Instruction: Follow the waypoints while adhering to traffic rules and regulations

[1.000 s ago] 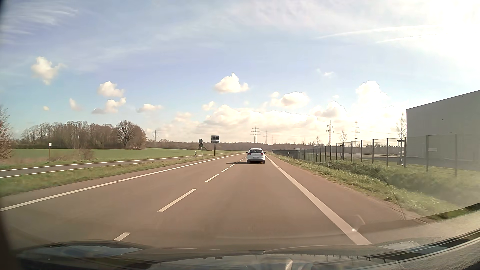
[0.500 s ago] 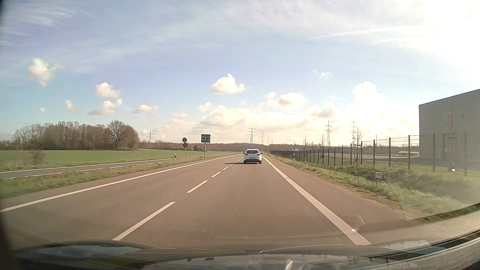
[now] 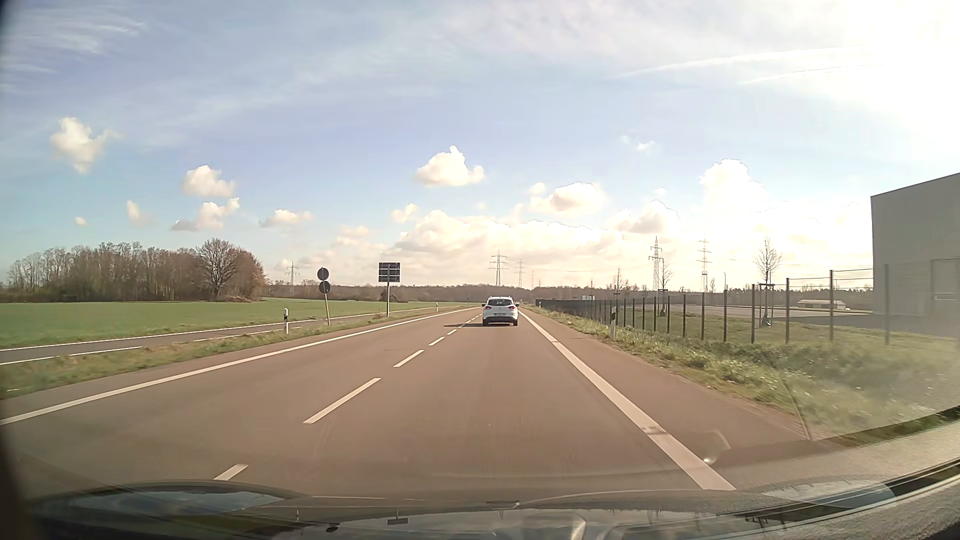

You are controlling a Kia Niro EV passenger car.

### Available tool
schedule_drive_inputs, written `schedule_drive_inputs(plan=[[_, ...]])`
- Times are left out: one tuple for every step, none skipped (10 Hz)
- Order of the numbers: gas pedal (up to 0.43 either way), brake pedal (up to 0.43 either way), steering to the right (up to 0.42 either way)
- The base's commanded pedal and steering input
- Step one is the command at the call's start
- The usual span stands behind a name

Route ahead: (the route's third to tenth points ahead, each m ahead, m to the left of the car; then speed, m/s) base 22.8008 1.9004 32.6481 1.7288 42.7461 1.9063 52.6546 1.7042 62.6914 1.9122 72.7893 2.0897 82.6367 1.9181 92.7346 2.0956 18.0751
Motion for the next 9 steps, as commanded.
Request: schedule_drive_inputs(plan=[[0.311,0.0,-0.001],[0.311,0.0,-0.001],[0.299,0.0,-0.001],[0.299,0.0,-0.001],[0.299,0.0,-0.001],[0.299,0.0,-0.001],[0.299,0.0,-0.001],[0.299,0.0,-0.001],[0.299,0.0,-0.001]])
